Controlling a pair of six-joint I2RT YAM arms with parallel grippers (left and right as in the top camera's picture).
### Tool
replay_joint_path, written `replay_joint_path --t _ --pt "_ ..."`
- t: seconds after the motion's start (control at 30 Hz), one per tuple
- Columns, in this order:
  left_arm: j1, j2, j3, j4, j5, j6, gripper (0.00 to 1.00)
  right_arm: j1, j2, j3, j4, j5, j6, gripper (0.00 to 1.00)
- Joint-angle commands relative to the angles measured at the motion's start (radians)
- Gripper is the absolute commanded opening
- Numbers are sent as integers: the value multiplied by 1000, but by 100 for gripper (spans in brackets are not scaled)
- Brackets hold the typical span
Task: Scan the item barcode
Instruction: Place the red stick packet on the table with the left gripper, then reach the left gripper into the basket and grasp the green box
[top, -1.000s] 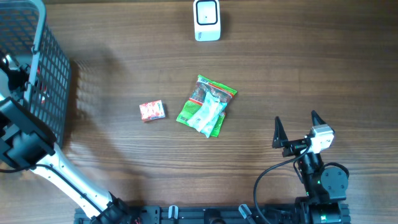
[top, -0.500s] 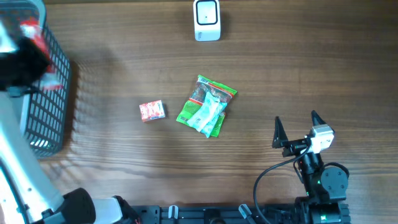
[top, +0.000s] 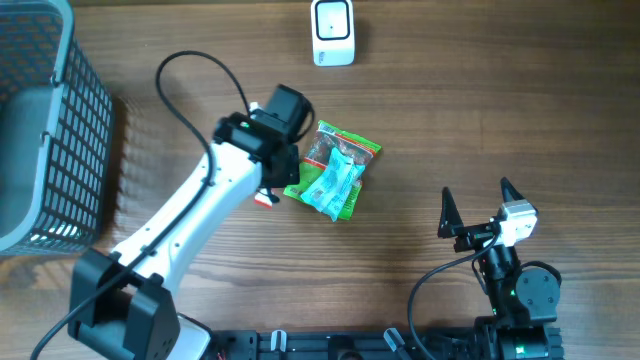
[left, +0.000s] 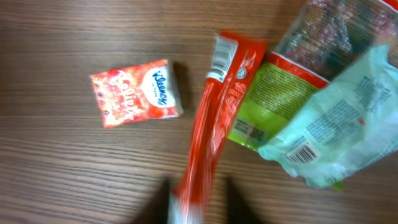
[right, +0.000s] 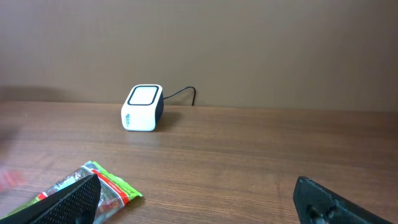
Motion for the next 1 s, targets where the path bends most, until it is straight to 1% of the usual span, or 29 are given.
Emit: replay_joint_path --t 0.0,0.03,0.1,0.17,0.2,0.27,0.33,0.37,0.43,0.5,0.53,0.57,0.6,0.7,0.73,0.77,0.8,0.83,0.9,0.97 --pt "-53 12 -7 14 -140 -57 82 -3 -7 -1 5 5 -9 100" --pt "-50 9 0 7 -140 -53 89 -3 -7 -1 5 5 -9 100" --pt "-2 -15 80 -59 -158 -46 100 -3 -7 -1 5 5 -9 100" --pt "82 -54 205 -111 -157 -29 100 -3 -7 -1 5 5 -9 100" --pt "168 -88 315 -122 -149 -27 100 -3 -7 -1 5 5 -9 100" --pt "304 -140 426 -68 -150 -27 100 -3 -7 -1 5 5 -9 100" --pt "456 -203 441 26 -151 -28 100 -3 -7 -1 5 5 -9 100" --pt "526 -220 441 41 -150 -33 100 -3 -7 -1 5 5 -9 100" --pt "666 -228 441 26 -150 -58 100 -3 -7 -1 5 5 -9 100" --pt "849 -203 434 -41 -149 -66 100 -3 -7 -1 5 5 -9 100" --pt "925 -180 426 -70 -149 -65 100 -3 -7 -1 5 5 -9 100" --pt "992 -154 403 -82 -149 -100 100 -3 -7 -1 5 5 -9 100" --pt "1048 -132 368 -93 -146 -179 100 -3 -7 -1 5 5 -9 100" --pt "1144 -86 257 -118 -138 -365 100 -3 -7 -1 5 5 -9 100" --pt "1175 -72 187 -104 -138 -430 100 -3 -7 -1 5 5 -9 100" --pt "1202 -66 98 -45 -138 -450 100 -3 -7 -1 5 5 -9 100" --pt "1213 -66 57 -8 -138 -450 100 -3 -7 -1 5 5 -9 100" --pt "1233 -66 -26 72 -136 -450 100 -3 -7 -1 5 5 -9 100" --pt "1249 -66 -136 191 -111 -450 100 -3 -7 -1 5 5 -9 100" --pt "1249 -65 -188 241 -108 -450 100 -3 -7 -1 5 5 -9 100"
